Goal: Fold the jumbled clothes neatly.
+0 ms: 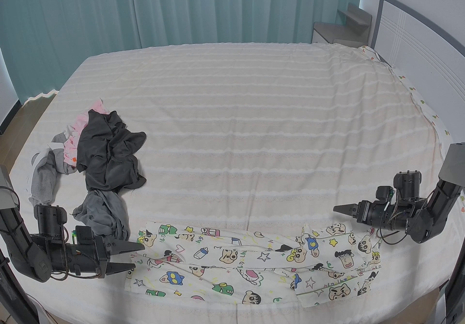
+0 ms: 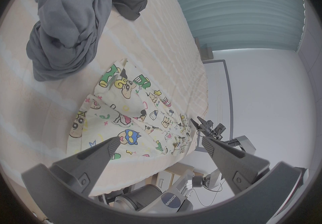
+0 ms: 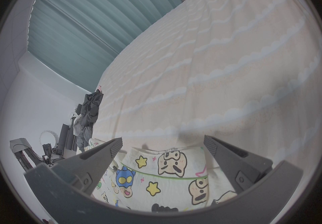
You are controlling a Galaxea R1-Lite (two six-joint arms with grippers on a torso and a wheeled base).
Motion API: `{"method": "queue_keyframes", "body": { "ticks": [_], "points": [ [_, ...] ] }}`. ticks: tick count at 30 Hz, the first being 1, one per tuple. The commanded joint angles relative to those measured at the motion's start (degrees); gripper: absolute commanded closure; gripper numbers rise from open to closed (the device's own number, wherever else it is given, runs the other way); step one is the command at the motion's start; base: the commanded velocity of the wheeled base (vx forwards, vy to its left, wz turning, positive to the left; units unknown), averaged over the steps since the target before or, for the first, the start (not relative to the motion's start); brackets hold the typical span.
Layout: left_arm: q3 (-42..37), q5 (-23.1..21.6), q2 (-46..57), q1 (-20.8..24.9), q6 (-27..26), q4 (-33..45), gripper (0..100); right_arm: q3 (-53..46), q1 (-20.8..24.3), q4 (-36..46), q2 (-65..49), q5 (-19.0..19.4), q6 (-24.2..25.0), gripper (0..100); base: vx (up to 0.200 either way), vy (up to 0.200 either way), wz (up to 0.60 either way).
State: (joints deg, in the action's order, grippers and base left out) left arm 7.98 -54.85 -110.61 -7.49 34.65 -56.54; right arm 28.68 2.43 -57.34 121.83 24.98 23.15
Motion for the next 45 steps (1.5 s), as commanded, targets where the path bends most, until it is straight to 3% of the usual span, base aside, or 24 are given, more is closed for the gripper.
{"method": "queue_keyframes", "body": {
  "ticks": [1,7,18,37,38,45],
  "points": [
    [-0.16,0.0,-1.19,0.01,-0.1,0.03,0,-0.56,0.3,-0.05,2.01,0.07,-0.65,0,0.0,0.0,0.0],
    [-0.16,0.0,-1.19,0.01,-0.1,0.03,0,-1.0,1.35,-0.75,3.76,1.3,-2.67,0,0.0,0.0,0.0],
    [-0.25,0.0,-1.19,0.01,-0.19,0.03,0,-1.09,-0.23,-2.95,4.64,1.39,-2.23,0,0.0,0.0,0.0],
    [-0.51,0.0,-1.54,0.1,-1.34,0.03,0,-0.65,1.09,-3.04,7.63,1.48,-2.58,0,0.0,0.0,0.0],
    [-0.51,0.0,-1.54,0.1,-1.42,0.03,0,-0.74,1.27,-3.04,7.81,1.48,-2.67,100,0.0,0.0,0.0],
    [-0.51,0.0,-1.54,0.1,-1.42,0.03,0,-1.17,1.7,-3.12,7.54,1.48,-2.67,100,0.0,0.0,0.0]
  ]
}}
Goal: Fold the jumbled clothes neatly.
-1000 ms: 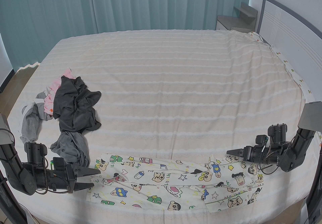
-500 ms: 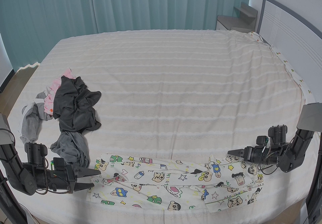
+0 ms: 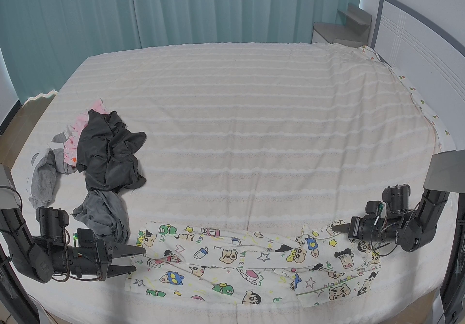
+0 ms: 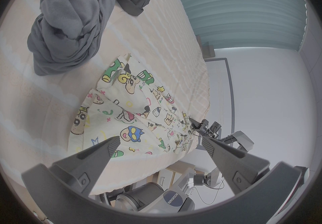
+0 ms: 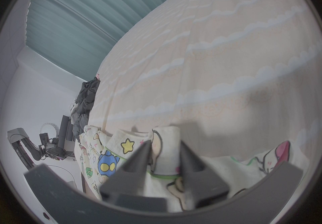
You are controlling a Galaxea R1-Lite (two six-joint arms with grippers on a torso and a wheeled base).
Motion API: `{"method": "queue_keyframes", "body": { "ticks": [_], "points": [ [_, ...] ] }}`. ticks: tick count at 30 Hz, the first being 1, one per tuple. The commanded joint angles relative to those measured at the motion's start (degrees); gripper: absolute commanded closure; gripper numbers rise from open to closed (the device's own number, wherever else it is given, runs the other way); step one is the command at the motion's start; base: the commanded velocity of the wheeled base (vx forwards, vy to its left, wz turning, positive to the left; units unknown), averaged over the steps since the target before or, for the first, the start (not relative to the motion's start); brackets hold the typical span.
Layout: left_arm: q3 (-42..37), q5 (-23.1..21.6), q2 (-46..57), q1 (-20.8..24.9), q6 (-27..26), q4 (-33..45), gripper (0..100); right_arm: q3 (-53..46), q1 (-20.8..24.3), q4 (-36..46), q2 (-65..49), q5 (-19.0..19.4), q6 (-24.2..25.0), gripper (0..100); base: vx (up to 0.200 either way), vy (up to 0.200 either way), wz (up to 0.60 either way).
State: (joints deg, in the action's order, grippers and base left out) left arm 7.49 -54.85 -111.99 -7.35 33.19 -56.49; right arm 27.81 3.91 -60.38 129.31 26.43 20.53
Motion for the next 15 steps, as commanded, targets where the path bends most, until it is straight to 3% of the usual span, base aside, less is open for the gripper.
{"method": "queue_keyframes", "body": {
  "ticks": [1,15],
  "points": [
    [-0.01,0.0,-0.07,-0.03,0.03,-0.02,0,-0.56,0.22,-0.18,-0.02,0.03,-0.05,100,0.0,0.0,0.0],
    [-0.1,0.0,-0.07,-0.03,0.03,-0.02,0,-9.53,1.1,-17.84,-1.95,0.82,0.13,100,0.0,0.0,0.0]
  ]
}}
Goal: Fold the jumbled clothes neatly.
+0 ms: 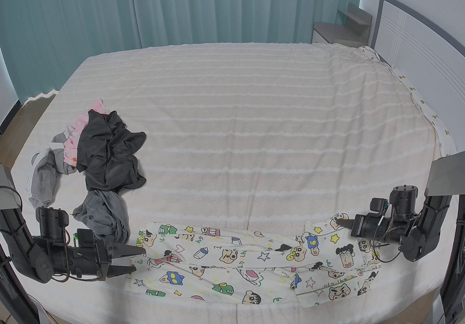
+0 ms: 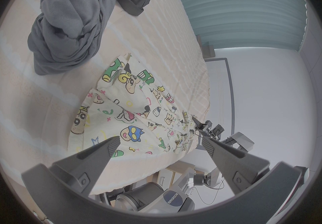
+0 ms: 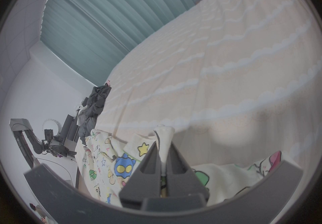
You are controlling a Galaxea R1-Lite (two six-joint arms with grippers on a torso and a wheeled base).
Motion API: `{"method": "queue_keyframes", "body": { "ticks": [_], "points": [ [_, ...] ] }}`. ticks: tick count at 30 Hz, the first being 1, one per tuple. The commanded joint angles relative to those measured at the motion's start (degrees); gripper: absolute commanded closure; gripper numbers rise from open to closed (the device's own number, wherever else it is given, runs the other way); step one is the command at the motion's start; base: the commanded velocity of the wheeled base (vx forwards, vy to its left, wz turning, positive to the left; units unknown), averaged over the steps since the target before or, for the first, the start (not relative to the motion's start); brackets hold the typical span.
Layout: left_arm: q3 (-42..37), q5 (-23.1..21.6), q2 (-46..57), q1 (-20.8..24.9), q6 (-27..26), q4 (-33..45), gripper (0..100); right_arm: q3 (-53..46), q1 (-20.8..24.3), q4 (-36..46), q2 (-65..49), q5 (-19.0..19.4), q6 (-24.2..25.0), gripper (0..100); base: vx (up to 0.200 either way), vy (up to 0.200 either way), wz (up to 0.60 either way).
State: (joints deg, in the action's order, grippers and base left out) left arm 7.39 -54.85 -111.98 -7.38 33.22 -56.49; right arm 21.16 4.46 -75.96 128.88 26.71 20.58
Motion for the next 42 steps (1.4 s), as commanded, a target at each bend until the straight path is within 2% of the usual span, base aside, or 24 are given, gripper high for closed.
{"method": "queue_keyframes", "body": {
  "ticks": [1,6,13,20,28,30,35,42],
  "points": [
    [0.08,0.0,-0.08,-0.01,0.0,-0.02,0,-4.2,0.99,-3.32,-3.37,1.24,0.08,100,0.0,0.0,0.0],
    [0.08,0.0,-0.08,-0.01,0.0,-0.02,0,-6.84,1.34,-3.23,-9.79,3.61,0.08,100,0.0,0.0,0.0],
    [0.08,0.0,-0.08,-0.01,0.0,-0.02,0,-12.11,3.36,-4.2,-13.39,4.32,-0.19,100,0.0,0.0,0.0],
    [0.08,0.0,-0.08,-0.01,0.0,-0.02,0,-15.8,3.54,-9.03,-12.95,9.06,-0.19,100,0.0,0.0,0.0],
    [0.0,0.0,-0.08,-0.01,0.0,-0.02,0,-13.87,5.21,-9.21,-8.91,9.24,-2.03,100,0.0,0.0,0.0],
    [0.08,0.0,-0.08,-0.01,0.0,-0.02,0,-12.81,4.77,-9.12,-7.59,8.89,-2.03,100,0.0,0.0,0.0],
    [0.0,0.0,-0.08,-0.01,0.0,-0.02,0,-9.82,-0.24,-9.03,-2.4,8.45,-1.94,100,0.0,0.0,0.0],
    [0.0,0.0,-0.08,-0.01,0.0,-0.02,0,-9.21,-3.58,-8.94,1.55,8.36,-2.03,100,0.0,0.0,0.0]
  ]
}}
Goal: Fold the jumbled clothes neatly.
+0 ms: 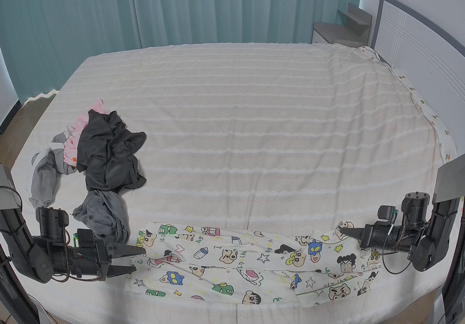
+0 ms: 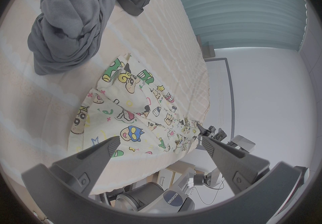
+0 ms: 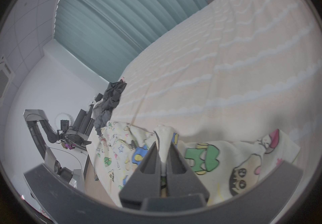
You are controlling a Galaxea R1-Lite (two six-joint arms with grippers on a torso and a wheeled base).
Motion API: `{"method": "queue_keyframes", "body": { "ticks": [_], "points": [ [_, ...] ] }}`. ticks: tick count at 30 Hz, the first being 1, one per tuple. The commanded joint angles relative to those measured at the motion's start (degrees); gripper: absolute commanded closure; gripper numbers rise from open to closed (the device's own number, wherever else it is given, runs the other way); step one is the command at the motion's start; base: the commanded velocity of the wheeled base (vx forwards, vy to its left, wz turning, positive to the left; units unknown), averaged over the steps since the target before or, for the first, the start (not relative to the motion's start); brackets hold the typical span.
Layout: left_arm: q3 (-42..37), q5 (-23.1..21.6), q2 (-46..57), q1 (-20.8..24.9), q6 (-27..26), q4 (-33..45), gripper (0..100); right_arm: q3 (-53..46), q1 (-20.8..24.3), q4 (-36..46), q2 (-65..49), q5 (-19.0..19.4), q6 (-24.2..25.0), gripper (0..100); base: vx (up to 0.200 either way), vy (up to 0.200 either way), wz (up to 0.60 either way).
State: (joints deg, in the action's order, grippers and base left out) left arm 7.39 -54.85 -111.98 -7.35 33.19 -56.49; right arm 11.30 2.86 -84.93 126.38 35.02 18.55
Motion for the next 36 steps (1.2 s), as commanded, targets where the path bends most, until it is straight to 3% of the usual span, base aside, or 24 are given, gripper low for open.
{"method": "queue_keyframes", "body": {
  "ticks": [1,4,5,8,14,21,28,32,36],
  "points": [
    [0.0,0.0,-0.08,-0.03,0.03,-0.02,0,0.83,-2.16,0.03,4.84,0.04,-0.1,100,0.0,0.0,0.0],
    [0.0,0.0,-0.08,-0.03,0.03,-0.02,0,1.0,-2.16,0.03,6.69,0.04,-0.1,100,0.0,0.0,0.0],
    [0.0,0.0,-0.08,-0.03,0.03,-0.02,0,1.09,-2.16,0.12,7.39,0.04,-0.1,0,0.0,0.0,0.0],
    [0.0,0.0,-0.08,-0.03,0.03,-0.02,0,1.44,-2.16,0.12,7.92,-0.04,-0.01,0,0.0,0.0,0.0],
    [0.0,0.0,-0.08,-0.03,0.03,-0.02,0,2.59,-4.18,-0.23,4.84,-4.61,-0.01,0,0.0,0.0,0.0],
    [0.0,0.0,-0.08,0.06,0.03,-0.02,0,0.65,-3.13,0.47,-5.62,-4.88,0.43,0,0.0,0.0,0.0],
    [0.0,0.0,-0.08,0.06,0.03,-0.02,0,-2.25,6.63,3.72,-10.01,-6.2,1.31,0,0.0,0.0,0.0],
    [0.0,0.0,-0.08,0.06,0.03,-0.02,0,-2.86,10.85,3.9,-7.38,-6.81,5.7,0,0.0,0.0,0.0],
    [0.0,0.0,-0.08,0.06,0.03,-0.02,0,-3.13,12.08,3.98,-3.68,-6.81,7.73,0,0.0,0.0,0.0]
  ]
}}
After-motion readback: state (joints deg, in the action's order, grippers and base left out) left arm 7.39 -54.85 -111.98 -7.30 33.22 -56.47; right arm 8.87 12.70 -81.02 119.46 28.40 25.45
